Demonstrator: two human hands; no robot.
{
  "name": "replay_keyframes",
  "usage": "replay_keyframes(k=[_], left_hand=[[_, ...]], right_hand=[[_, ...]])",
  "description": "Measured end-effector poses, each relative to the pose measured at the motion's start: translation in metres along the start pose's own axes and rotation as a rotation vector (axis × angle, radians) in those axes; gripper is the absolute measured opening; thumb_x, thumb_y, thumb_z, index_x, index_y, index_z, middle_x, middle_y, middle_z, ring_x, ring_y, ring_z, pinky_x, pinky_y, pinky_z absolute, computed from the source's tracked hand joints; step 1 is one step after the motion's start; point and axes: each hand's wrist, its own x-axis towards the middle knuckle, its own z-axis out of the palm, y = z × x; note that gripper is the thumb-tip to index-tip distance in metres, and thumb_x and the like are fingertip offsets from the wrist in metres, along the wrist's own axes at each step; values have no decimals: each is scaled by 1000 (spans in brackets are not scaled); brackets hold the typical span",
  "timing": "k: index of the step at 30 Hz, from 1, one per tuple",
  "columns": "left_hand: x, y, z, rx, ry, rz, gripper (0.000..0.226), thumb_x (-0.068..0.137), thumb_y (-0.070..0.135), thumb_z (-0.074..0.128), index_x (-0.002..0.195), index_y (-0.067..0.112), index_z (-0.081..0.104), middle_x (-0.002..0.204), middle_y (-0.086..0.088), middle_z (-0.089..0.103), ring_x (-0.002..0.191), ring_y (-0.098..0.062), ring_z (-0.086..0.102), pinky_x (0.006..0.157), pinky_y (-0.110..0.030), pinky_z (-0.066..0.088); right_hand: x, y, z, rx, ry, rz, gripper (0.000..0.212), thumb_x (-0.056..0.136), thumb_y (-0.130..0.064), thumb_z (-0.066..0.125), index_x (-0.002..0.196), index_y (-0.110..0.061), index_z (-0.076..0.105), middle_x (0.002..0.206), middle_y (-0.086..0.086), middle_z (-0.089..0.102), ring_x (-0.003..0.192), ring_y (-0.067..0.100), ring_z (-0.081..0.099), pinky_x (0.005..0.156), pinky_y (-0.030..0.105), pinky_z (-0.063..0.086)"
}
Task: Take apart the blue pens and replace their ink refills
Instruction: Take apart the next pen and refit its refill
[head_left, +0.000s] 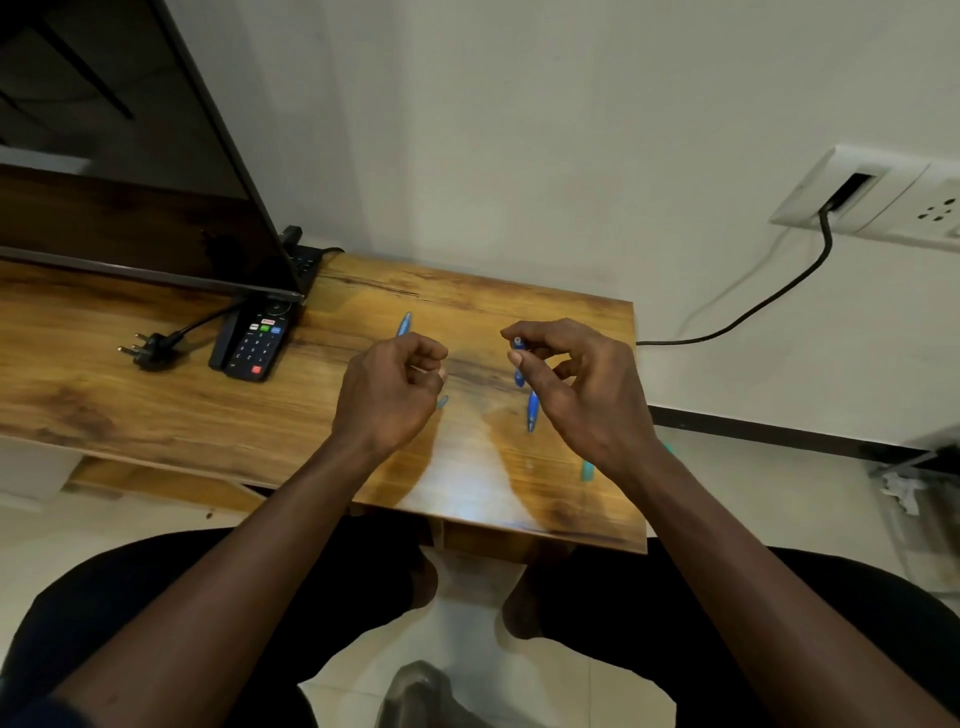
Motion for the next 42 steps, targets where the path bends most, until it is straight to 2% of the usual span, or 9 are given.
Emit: replay_keyframes(k=[4, 12, 19, 26, 29, 31, 33, 37, 42], left_hand=[[-5, -10, 11, 136, -52, -52, 23, 91, 23, 79, 113, 27, 73, 97, 13, 70, 88, -5, 69, 81, -31, 59], [-9, -15, 29, 338, -31, -7, 25, 95, 28, 75, 119, 21, 72, 111, 2, 74, 104, -16, 68, 90, -37, 58], [-10, -18, 34, 454, -25, 77, 12, 99, 23, 69, 108, 20, 75, 105, -1, 72, 95, -17, 68, 80, -31, 52], [-9, -19, 34, 481, -44, 146, 7, 98, 18, 67, 101, 18, 74, 99, 0, 70, 90, -17, 66, 78, -32, 54], [-6, -13, 34, 300, -41, 25, 3, 93, 17, 72, 92, 20, 75, 89, 6, 73, 84, -10, 67, 78, -26, 54], [-2, -5, 33, 53, -35, -84, 6, 89, 17, 79, 86, 22, 76, 82, 12, 74, 77, -2, 69, 74, -18, 54], [1, 4, 31, -217, -37, -154, 8, 87, 15, 82, 84, 20, 76, 82, 8, 77, 77, -5, 74, 72, -22, 59], [0, 16, 26, -576, -101, -195, 12, 91, 5, 77, 100, 12, 75, 89, -6, 74, 85, -16, 73, 71, -26, 61], [-4, 22, 19, -735, -173, -141, 18, 96, 10, 73, 110, 20, 78, 95, -5, 80, 92, -16, 74, 83, -31, 60]], right_hand=[[-8, 9, 3, -8, -58, 27, 25, 101, -22, 64, 123, -29, 74, 110, -14, 72, 100, 5, 67, 82, 35, 60], [-16, 19, -3, 97, -64, 116, 25, 102, -20, 63, 121, -34, 71, 115, -15, 74, 108, 4, 68, 85, 23, 57], [-15, 21, -7, 165, -78, 149, 26, 101, -19, 65, 124, -28, 72, 114, -11, 75, 109, 5, 69, 85, 21, 57], [-15, 22, -8, 195, -64, 183, 26, 100, -20, 67, 125, -26, 73, 115, -8, 75, 105, 10, 71, 91, 39, 60], [-15, 22, -8, 199, -56, 201, 29, 99, -20, 68, 128, -24, 72, 119, -6, 75, 106, 10, 71, 92, 42, 61], [-16, 22, -7, 198, -52, 205, 30, 99, -20, 69, 129, -23, 72, 115, -7, 75, 104, 8, 71, 92, 41, 61], [-16, 21, -7, 192, -52, 206, 31, 99, -20, 68, 129, -23, 71, 116, -9, 75, 106, 5, 70, 92, 39, 60], [-16, 19, -5, 169, -87, 204, 31, 103, -18, 61, 132, -23, 70, 124, -20, 68, 112, -4, 66, 96, 34, 58], [-16, 18, -3, 129, -133, 206, 30, 103, -17, 60, 131, -23, 71, 127, -16, 68, 113, -4, 63, 99, 33, 56]])
